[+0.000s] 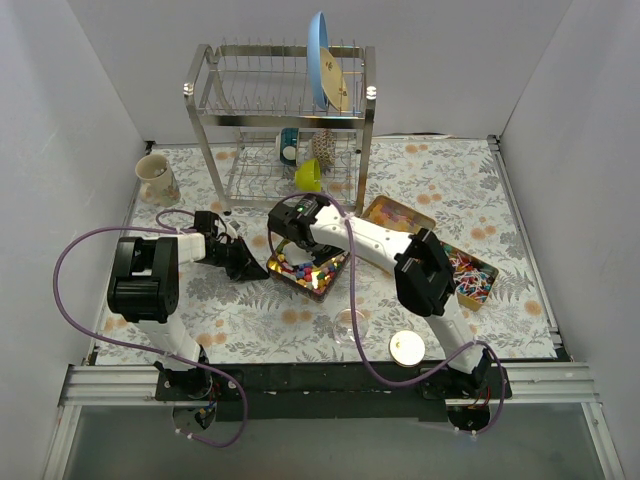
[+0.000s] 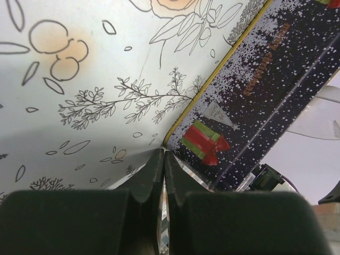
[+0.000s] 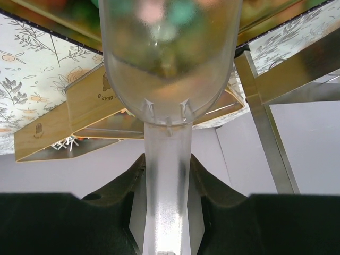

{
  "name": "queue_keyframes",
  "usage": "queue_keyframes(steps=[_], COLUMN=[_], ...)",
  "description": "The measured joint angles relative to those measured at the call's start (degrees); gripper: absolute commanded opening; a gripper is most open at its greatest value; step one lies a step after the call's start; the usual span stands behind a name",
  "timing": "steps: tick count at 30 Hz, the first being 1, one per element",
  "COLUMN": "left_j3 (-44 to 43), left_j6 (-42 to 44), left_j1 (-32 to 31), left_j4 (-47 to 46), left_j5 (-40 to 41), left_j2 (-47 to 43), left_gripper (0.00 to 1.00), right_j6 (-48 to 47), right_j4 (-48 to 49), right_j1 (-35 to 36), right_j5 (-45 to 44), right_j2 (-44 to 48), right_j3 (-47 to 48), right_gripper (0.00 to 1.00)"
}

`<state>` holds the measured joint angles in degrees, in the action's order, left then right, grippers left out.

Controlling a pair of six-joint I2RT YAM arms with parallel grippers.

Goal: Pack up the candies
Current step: Scoop the fake candies from the storage box.

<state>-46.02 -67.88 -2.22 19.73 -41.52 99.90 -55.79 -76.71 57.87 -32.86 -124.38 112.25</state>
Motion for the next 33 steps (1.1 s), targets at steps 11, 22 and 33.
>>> queue_keyframes(steps=[11,22,33], left_j3=[0.5,0.6,1.0], left_j6=[0.0,0.0,0.6], left_j1=[-0.8,-0.9,-0.9], left_j4=[-0.9,-0.9,-0.3], left_j5=[-0.9,-1.2,-1.4], left_j2=[0.0,0.0,-0.4], left_gripper=[0.0,0.0,0.0], right_j6=[7.6,11.2,16.6], right_j4=[1.3,-0.8,0.2], right_j1=[2.4,2.6,-0.8], right_j5=[5.3,9.0,18.4], right_j2=[-7.4,-11.3,-10.9], right_j3=[2.9,11.6,8.7], right_gripper=[0.01,0.01,0.01])
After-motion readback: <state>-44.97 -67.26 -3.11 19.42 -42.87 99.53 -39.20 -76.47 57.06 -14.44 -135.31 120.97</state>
